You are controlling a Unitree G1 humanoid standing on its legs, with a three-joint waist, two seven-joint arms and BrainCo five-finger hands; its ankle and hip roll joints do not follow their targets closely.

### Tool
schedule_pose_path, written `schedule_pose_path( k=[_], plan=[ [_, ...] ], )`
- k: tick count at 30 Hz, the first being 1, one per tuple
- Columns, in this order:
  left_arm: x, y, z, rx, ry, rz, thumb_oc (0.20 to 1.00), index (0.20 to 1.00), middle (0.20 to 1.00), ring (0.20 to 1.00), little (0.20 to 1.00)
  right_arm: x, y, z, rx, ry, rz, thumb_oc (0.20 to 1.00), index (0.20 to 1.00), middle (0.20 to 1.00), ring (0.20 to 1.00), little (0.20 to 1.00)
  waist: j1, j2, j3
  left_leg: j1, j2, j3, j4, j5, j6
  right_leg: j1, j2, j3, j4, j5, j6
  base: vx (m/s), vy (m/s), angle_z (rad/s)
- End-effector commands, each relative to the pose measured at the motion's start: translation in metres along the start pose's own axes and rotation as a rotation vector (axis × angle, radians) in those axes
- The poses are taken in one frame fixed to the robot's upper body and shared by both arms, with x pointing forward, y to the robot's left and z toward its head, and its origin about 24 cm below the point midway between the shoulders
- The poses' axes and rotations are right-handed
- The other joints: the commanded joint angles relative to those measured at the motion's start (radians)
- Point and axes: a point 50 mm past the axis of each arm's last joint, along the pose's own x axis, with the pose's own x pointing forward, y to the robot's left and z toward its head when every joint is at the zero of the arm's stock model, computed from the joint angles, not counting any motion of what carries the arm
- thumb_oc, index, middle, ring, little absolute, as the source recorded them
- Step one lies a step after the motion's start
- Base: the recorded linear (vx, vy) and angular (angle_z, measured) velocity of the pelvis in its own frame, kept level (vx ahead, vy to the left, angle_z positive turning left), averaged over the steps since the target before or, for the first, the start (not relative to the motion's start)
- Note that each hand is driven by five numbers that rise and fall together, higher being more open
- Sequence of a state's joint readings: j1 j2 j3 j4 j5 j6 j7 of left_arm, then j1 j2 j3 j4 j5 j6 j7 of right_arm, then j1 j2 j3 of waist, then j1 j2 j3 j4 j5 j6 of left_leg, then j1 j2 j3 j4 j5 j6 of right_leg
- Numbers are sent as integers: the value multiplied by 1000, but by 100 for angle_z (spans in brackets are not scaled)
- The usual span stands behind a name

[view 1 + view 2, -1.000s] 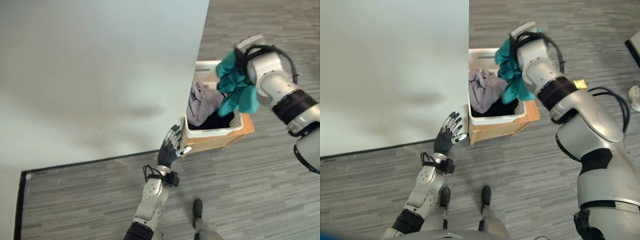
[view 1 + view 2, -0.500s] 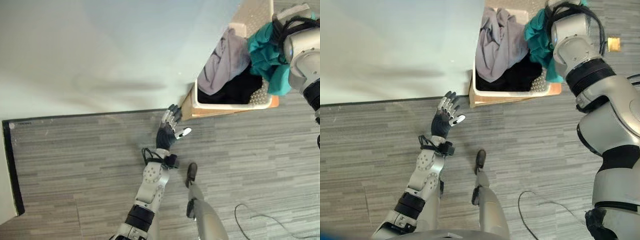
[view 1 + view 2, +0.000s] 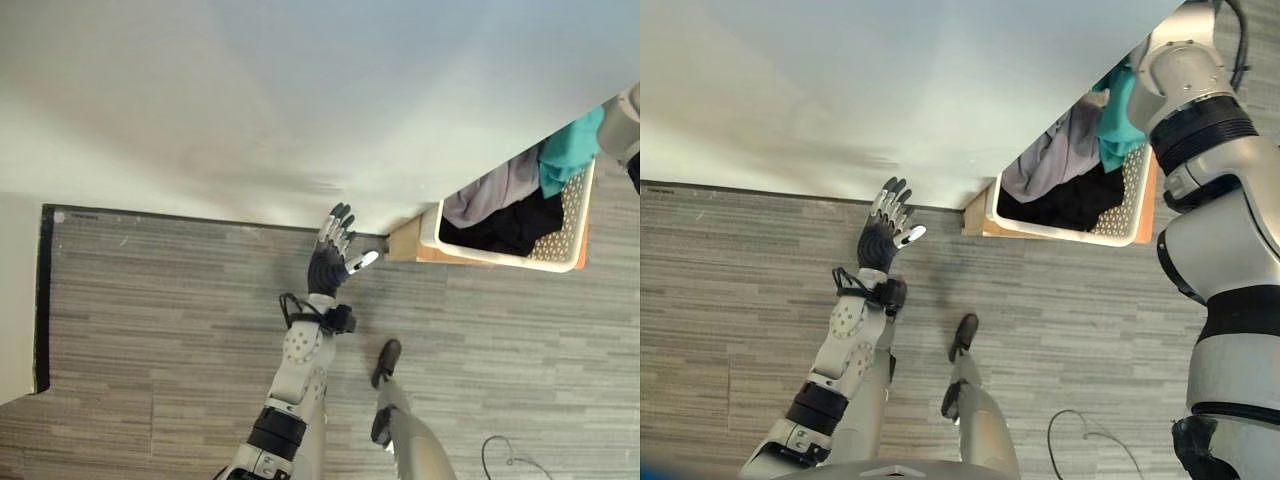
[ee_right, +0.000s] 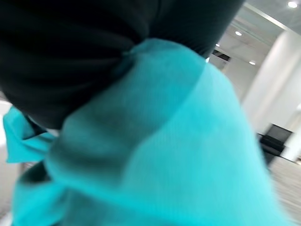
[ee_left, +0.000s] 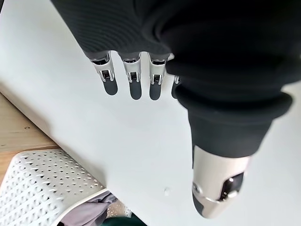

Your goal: Pick up bed clothes into laundry basket.

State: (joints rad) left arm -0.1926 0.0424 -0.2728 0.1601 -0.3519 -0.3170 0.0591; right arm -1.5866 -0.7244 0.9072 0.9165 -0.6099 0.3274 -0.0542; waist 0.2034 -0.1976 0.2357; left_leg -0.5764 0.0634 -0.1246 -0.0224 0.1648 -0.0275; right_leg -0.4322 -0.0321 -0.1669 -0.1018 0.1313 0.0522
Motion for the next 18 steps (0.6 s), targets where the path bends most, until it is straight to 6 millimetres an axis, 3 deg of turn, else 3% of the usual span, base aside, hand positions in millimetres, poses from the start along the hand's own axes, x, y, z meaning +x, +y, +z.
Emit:
schedule_pose_path(
  k=[1, 2, 5, 11, 18],
  plan=[
    [7, -19, 14, -26, -79, -109, 1000, 1000, 1000, 1000, 1000, 6, -34, -31, -9, 113, -99, 200, 200, 200, 200, 200, 43, -41, 9, 83, 53, 5, -65, -33, -46, -21, 22, -4, 15, -29, -27, -4, -16, 19],
    [6, -19, 14, -26, -78, -109, 1000, 1000, 1000, 1000, 1000, 6, -34, -31, -8, 113, -99, 200, 200, 200, 200, 200, 42, -41, 9, 83, 53, 4, -65, -33, -46, -20, 22, -4, 15, -29, -27, -31, -14, 15],
    [9, -17, 20, -15, -106, -104, 1000, 1000, 1000, 1000, 1000, 2, -2, -18, 36, 108, 2, 200, 200, 200, 200, 200, 56, -49, 19, 73, 61, -2, -65, -25, -49, -20, 27, -11, 15, -29, -24, -42, -22, 5],
    [9, -12, 24, -9, -137, -84, 1000, 1000, 1000, 1000, 1000, -9, 33, -5, 90, 80, 99, 200, 200, 200, 200, 200, 56, -50, 23, 73, 71, 0, -65, -24, -46, -23, 36, -4, 15, -29, -26, -28, -2, -2],
    [6, -6, 19, -4, -128, -50, 1000, 1000, 1000, 1000, 1000, -26, 62, -8, 168, 62, 164, 200, 200, 200, 200, 200, 37, -46, 20, 105, 77, 21, -65, -31, -38, -5, 41, 12, 15, -30, -26, -19, 11, -2]
  ],
)
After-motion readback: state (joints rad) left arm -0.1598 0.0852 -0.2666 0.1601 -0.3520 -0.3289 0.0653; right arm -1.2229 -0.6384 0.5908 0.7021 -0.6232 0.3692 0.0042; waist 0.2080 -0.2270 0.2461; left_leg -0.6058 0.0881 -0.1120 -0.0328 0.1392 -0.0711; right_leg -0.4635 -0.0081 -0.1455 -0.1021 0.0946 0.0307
